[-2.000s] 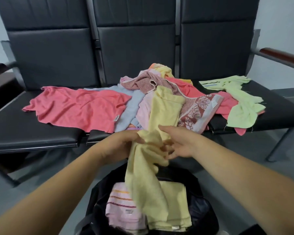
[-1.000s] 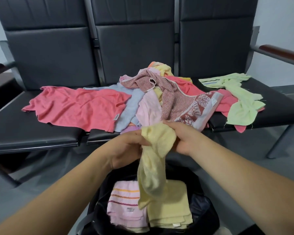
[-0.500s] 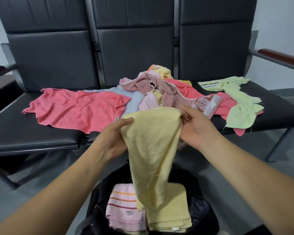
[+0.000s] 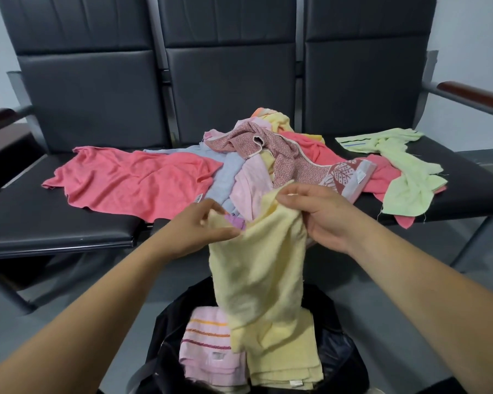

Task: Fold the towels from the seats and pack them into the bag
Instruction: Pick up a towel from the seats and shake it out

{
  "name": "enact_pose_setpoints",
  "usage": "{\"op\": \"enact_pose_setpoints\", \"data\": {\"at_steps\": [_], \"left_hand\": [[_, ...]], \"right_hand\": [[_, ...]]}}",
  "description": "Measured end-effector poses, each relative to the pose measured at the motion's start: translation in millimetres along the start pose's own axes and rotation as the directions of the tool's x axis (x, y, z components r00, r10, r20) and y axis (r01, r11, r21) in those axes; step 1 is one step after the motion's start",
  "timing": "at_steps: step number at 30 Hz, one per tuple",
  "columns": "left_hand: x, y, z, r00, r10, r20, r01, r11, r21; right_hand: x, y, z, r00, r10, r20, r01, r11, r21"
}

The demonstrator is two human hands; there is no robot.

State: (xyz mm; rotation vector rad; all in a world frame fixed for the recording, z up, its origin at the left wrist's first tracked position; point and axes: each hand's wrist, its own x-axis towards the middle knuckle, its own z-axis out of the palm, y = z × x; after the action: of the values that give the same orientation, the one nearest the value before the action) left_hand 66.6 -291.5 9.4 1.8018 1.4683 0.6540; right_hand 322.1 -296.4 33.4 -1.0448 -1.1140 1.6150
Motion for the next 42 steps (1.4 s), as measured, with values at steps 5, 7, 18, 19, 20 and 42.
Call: {"op": "enact_pose_setpoints", "data": {"at_steps": [5,7,18,19,20,42], "left_hand": [[0,13,16,0.971,0.17,0.166,-0.072,0.878,-0.473],[-1,16,23,0.953,0.227,0.2,-0.085,0.836,-0.541],[-5,22,25,0.961,0.185,0.206,-0.056,0.857,-0.512],[-4,23,25,0.961,0.191,0.199,-0.072,0.87,-0.488],[-4,23,23,0.961,0.198,0.191,-0.09,0.883,-0.461],[1,-19,-16,0.973,-0.116,0.201,0.023,0.909,0.417]], "right_hand": [[-7,3,15,0.97,-0.049,0.24,0.101,0.972,-0.211],[-8,3,17,0.972,-0.067,0.225,0.12,0.966,-0.231],[-8,9,11,0.993,0.015,0.115,0.025,0.942,-0.335],[-8,10,12,0.993,-0.016,0.114,0.055,0.937,-0.344],[-7,8,12,0.994,-0.05,0.101,0.083,0.934,-0.349],[19,9,-51,0.798,-0.346,-0.493,0.036,0.844,-0.534]]}}
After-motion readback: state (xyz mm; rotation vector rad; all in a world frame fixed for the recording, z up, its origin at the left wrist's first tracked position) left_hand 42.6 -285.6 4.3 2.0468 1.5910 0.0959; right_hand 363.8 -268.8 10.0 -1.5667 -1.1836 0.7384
